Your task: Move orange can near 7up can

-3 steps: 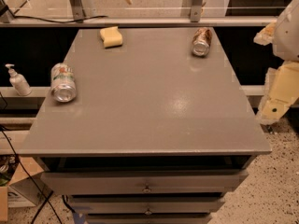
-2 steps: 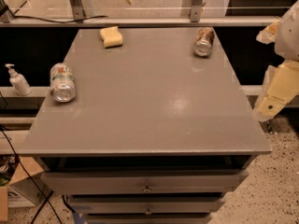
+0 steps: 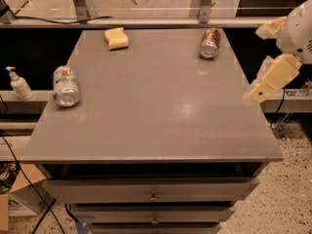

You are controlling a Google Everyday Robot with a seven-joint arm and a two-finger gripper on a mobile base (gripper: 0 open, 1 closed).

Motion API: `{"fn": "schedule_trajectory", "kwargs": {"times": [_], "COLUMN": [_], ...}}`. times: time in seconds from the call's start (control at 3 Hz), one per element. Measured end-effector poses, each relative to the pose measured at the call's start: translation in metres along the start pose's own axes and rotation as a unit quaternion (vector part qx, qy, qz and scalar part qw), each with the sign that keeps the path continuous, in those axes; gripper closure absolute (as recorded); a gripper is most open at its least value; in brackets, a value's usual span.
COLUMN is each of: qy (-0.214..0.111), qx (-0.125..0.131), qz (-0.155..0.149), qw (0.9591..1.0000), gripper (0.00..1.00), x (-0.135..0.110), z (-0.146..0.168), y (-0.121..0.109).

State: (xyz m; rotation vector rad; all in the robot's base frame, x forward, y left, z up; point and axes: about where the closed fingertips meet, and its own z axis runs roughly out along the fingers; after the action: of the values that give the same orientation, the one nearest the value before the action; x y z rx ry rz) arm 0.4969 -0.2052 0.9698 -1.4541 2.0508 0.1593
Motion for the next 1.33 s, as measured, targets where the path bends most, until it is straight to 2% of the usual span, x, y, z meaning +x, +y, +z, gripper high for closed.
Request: {"fn": "schedule_trajectory", "kwargs": {"times": [0.33,0.67,1.0,1.33], "qy": [-0.050,-0.080,-0.084,-0.093], "qx": [0.006,0.007,0.009,0.008], "qz": [0.022,0.043,0.044,0.057], "qw": [0.9985,0.9958,0.9954,0.9940], "gripper": [0.00,0.00,0.00,0.00], "x": [-0.006,-0.010,-0.010,-0.008], "z": [0.022,0.046,0.048,0.051], "y": [-0.037,-0.078,-0.085,-0.085]}}
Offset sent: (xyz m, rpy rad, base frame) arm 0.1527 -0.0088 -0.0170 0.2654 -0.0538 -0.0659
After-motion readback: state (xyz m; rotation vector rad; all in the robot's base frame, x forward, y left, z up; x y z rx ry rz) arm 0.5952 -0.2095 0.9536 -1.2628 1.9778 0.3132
